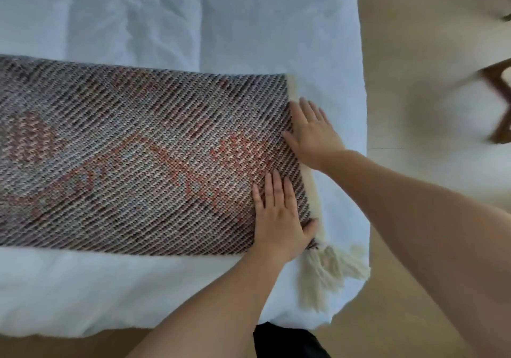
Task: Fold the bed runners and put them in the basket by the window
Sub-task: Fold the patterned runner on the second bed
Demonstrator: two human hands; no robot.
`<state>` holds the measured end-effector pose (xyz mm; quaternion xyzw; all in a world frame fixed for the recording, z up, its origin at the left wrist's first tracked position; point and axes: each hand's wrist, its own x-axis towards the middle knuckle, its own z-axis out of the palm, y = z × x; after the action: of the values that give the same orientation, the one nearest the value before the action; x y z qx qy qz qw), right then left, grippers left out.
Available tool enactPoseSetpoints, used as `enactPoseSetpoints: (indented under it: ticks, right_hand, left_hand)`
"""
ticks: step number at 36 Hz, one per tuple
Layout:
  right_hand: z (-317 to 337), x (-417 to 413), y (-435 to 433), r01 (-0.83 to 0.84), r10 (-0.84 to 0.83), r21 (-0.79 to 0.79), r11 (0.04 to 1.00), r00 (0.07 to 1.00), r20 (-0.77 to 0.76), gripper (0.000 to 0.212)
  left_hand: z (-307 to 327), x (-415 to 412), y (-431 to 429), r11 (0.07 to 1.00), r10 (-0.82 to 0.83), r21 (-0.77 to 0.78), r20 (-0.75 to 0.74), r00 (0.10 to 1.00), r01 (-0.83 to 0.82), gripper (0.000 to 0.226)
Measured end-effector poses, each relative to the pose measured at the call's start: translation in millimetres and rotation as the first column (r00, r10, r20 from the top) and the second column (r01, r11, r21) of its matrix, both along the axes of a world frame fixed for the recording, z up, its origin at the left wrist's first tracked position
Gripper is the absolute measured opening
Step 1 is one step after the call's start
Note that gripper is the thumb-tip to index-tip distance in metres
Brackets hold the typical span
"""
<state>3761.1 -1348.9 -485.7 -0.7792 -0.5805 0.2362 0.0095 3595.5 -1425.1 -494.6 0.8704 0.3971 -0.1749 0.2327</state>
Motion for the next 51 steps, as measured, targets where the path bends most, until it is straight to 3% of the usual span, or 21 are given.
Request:
enactPoseSetpoints:
  ticks: [3, 8, 10, 13, 18, 22, 27, 35, 39, 42, 45, 51]
  right_hand:
    - [9.0, -1.0, 20.7, 0.187, -0.165, 0.155, 0.970, 0.976, -0.143, 0.057]
    - [18.6, -0.9, 57.1, 0.493, -0.448, 0.060, 0.868, 0.830, -0.334, 0.062]
    - [22.6, 0.6, 65.1, 0.542, -0.503, -0.009, 0.840, 0.772, -0.388, 0.064]
    - [28.5, 0.4, 72.1, 0.565, -0.535, -0.065, 0.823, 0.730, -0.426, 0.051]
    - [42.9, -9.2, 74.1, 0.658, -0.625, -0.118, 0.744, 0.623, -0.469, 0.056]
    - [73.0, -16.9, 79.4, 0.626, -0.588, -0.110, 0.772, 0.638, -0.496, 0.057]
    - [129.8, -36.8, 92.1, 0.584, -0.523, -0.036, 0.811, 0.696, -0.493, 0.048]
    - [229.8, -96.3, 113.5, 0.504, -0.395, 0.066, 0.861, 0.745, -0.537, 0.036]
    - [271.7, -119.4, 117.3, 0.544, -0.420, 0.078, 0.835, 0.723, -0.549, 0.030]
    - [296.7, -137.7, 117.2, 0.575, -0.448, 0.092, 0.813, 0.720, -0.530, 0.025]
    - [318.4, -162.3, 114.8, 0.600, -0.461, 0.127, 0.790, 0.717, -0.522, 0.024]
    - [359.4, -229.3, 106.0, 0.611, -0.468, 0.158, 0.775, 0.725, -0.506, 0.029]
  left_hand:
    - [7.1, 16.6, -1.3, 0.991, 0.111, -0.063, -0.075, 0.991, -0.115, 0.107]
    - [22.1, 34.2, 5.3, 0.965, 0.213, -0.125, -0.131, 0.968, -0.230, 0.101]
    - [27.6, 27.2, 11.1, 0.966, 0.213, -0.123, -0.109, 0.971, -0.226, 0.095]
    - [35.9, 5.7, 22.5, 0.978, 0.198, -0.065, -0.035, 0.980, -0.200, 0.082]
    - [61.1, -30.8, 46.0, 0.890, 0.425, -0.187, 0.012, 0.905, -0.416, 0.053]
    - [87.8, -61.6, 58.8, 0.855, 0.497, -0.248, 0.143, 0.856, -0.455, 0.039]
    - [129.0, -89.6, 69.2, 0.760, 0.638, -0.391, 0.300, 0.709, -0.519, 0.013]
    - [184.5, -140.4, 96.8, 0.633, 0.774, -0.452, 0.365, 0.517, -0.629, 0.012]
    - [214.6, -179.0, 111.1, 0.718, 0.673, -0.337, 0.559, 0.483, -0.609, 0.037]
    - [239.0, -214.4, 120.7, 0.895, 0.325, -0.044, 0.745, 0.582, -0.444, 0.051]
    - [261.5, -253.8, 131.2, 0.965, 0.050, 0.142, 0.726, 0.685, -0.221, 0.069]
    - [306.8, -324.2, 143.6, 0.966, -0.051, 0.212, 0.715, 0.698, -0.147, 0.082]
